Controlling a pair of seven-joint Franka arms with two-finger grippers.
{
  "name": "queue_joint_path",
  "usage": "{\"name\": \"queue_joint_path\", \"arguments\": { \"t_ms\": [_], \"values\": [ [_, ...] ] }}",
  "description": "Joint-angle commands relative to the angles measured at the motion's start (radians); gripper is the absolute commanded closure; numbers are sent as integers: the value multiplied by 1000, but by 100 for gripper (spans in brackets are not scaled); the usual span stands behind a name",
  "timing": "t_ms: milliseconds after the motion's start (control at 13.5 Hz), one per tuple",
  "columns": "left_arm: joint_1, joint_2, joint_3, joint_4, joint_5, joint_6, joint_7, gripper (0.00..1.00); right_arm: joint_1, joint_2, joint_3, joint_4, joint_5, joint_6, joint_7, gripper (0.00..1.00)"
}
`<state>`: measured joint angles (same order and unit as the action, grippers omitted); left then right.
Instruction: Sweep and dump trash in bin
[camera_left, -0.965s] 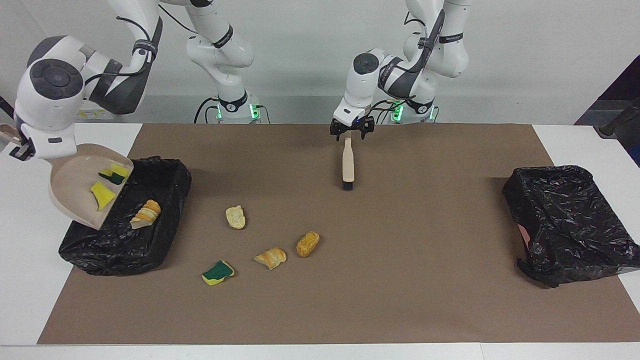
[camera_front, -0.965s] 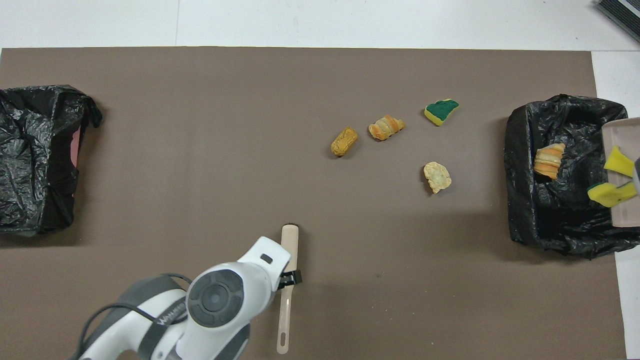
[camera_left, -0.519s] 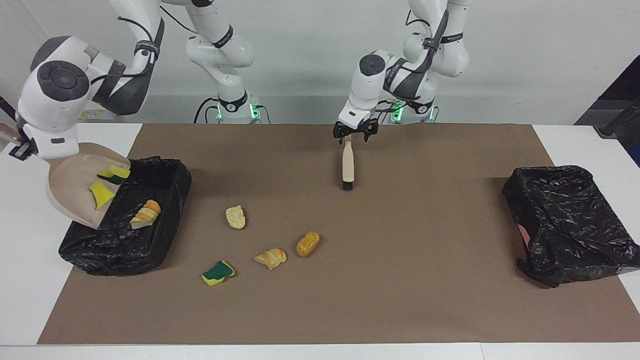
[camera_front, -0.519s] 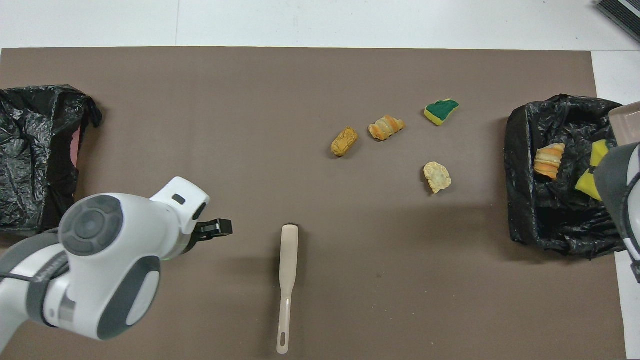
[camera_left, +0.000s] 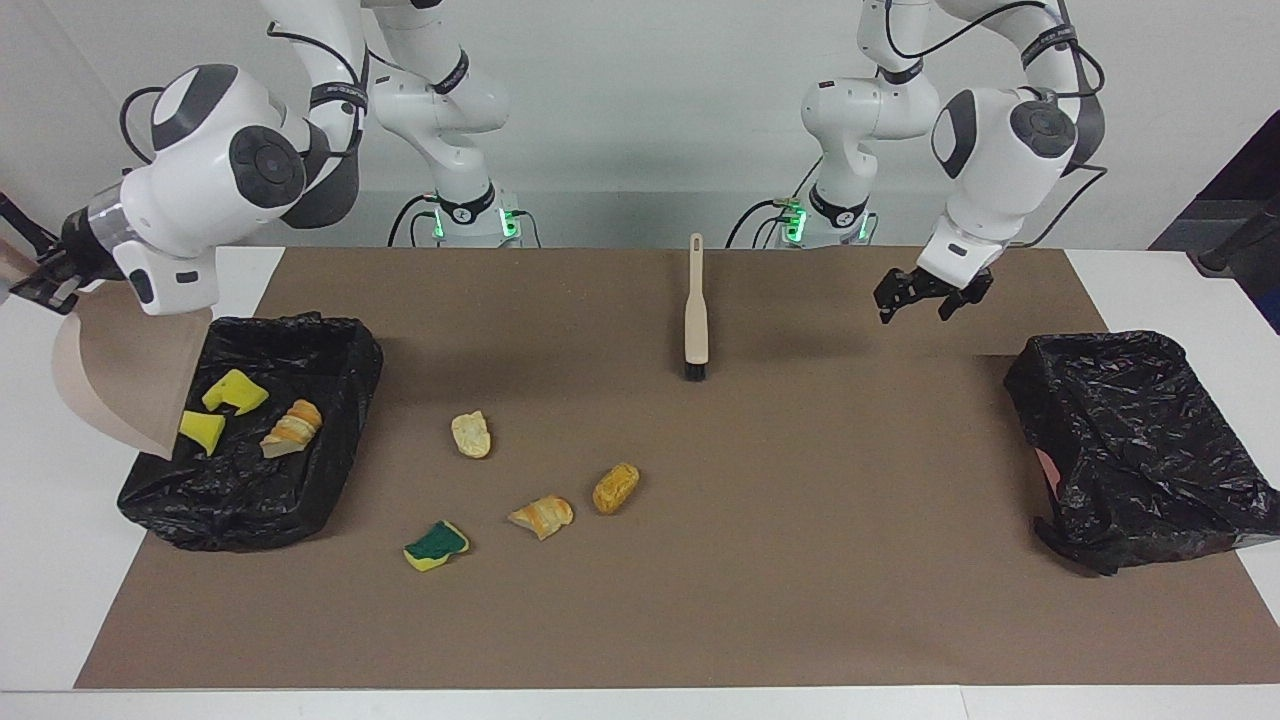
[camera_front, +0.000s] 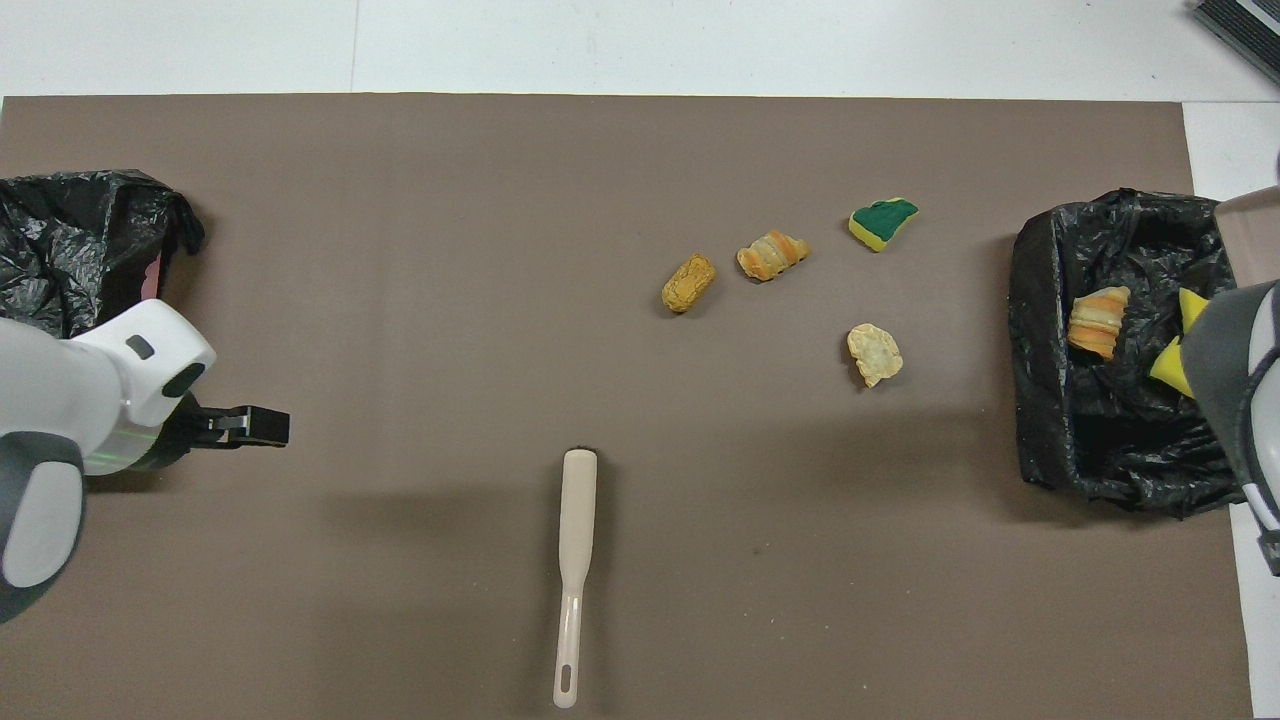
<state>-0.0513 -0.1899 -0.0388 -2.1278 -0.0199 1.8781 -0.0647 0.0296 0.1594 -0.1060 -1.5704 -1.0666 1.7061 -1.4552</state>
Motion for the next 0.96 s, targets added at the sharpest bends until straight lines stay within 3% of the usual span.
{"name": "queue_joint_path", "arguments": {
  "t_ms": [0, 223, 371, 519, 742, 891],
  "values": [
    [51, 17, -13, 150, 21, -157, 60, 0, 4, -18, 11, 32, 164, -29, 9, 100],
    [83, 36, -13, 268, 21, -229, 62, 0, 6, -29, 11, 33, 414, -43, 18, 100],
    [87, 116, -13, 423, 21, -302, 59, 0, -22, -32, -7, 29, 644, -46, 48, 100],
    [85, 182, -13, 534, 24, -361, 59, 0, -33, -46, -9, 18, 735, -75, 126, 100],
    [80, 169, -15, 548, 23, -350, 60, 0, -31, -66, -9, -3, 858, -128, 301, 100],
    [76, 156, -15, 542, 21, -350, 60, 0, -24, -70, -9, -13, 873, -140, 402, 100]
  ]
}}
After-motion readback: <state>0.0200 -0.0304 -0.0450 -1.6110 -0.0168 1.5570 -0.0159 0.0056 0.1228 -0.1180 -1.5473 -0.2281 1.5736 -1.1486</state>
